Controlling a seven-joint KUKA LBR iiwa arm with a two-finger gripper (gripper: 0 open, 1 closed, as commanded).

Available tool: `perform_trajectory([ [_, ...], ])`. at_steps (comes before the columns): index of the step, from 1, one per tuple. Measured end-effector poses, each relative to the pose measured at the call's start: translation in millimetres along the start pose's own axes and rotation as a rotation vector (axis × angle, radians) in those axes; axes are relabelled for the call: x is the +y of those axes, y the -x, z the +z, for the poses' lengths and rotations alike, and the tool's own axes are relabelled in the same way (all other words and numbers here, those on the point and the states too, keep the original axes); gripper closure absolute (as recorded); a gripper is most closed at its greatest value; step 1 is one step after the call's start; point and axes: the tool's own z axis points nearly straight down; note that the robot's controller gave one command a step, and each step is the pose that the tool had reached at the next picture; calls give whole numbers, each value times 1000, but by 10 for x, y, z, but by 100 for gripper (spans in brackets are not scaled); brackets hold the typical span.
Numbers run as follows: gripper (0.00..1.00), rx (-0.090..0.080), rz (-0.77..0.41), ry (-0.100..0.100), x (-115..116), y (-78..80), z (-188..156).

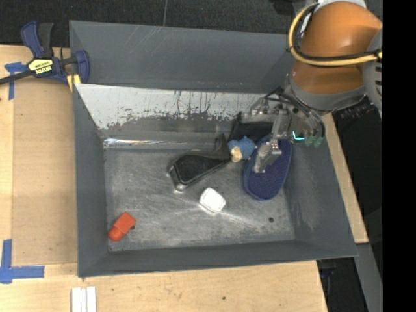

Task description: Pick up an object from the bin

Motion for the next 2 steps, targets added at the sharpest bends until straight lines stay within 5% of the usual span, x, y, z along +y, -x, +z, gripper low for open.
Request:
perform_trajectory([
  [1,0,-12,-64,0,750,239,1587],
  [2,0,-11,-75,0,670,258,1400],
])
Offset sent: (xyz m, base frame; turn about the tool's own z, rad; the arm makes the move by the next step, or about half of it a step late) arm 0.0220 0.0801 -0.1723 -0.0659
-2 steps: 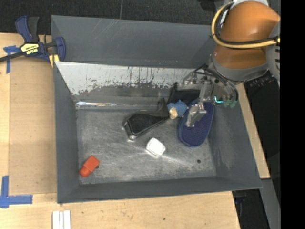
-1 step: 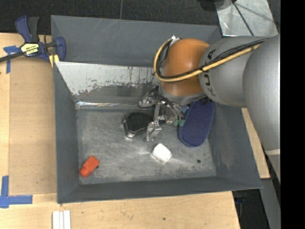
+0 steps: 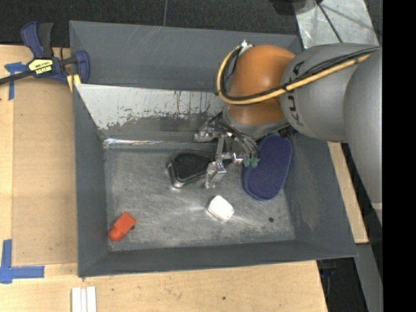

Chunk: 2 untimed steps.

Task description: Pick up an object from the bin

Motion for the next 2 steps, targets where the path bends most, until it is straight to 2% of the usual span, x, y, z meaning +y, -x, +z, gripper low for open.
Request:
perform_trajectory([
  [1,0,-1,68,1,25,92,13],
  [2,0,17,123,-2,-3,85,244],
])
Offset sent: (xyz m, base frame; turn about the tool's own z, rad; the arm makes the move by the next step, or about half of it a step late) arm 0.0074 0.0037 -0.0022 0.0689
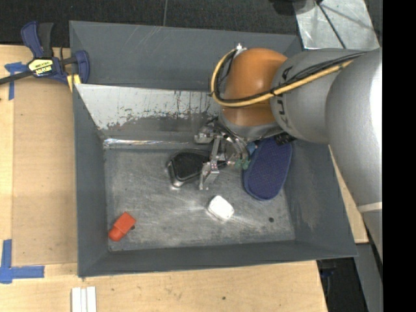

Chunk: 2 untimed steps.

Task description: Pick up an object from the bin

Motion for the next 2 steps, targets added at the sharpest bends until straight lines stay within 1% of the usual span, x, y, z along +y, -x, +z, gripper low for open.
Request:
perform_trajectory([
  [1,0,-5,-1,3,3,-6,-10],
  [2,100,-11,-1,4,9,12,-32],
])
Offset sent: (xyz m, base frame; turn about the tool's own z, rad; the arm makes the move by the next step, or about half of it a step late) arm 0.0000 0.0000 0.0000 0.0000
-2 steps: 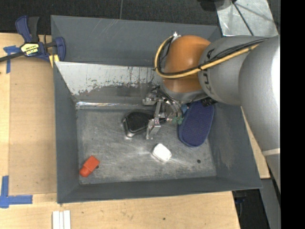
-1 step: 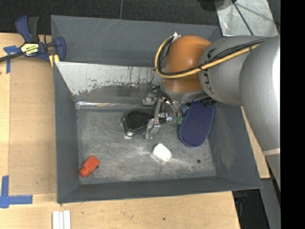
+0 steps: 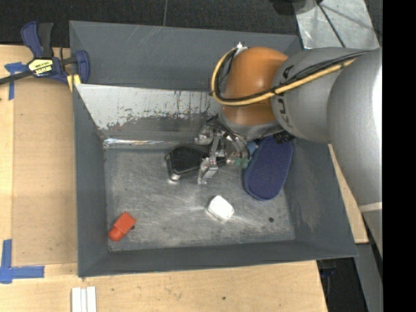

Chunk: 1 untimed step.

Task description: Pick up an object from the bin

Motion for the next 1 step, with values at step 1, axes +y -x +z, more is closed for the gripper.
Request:
perform_trajectory([
  [1,100,2,-1,-2,-7,-7,-256],
])
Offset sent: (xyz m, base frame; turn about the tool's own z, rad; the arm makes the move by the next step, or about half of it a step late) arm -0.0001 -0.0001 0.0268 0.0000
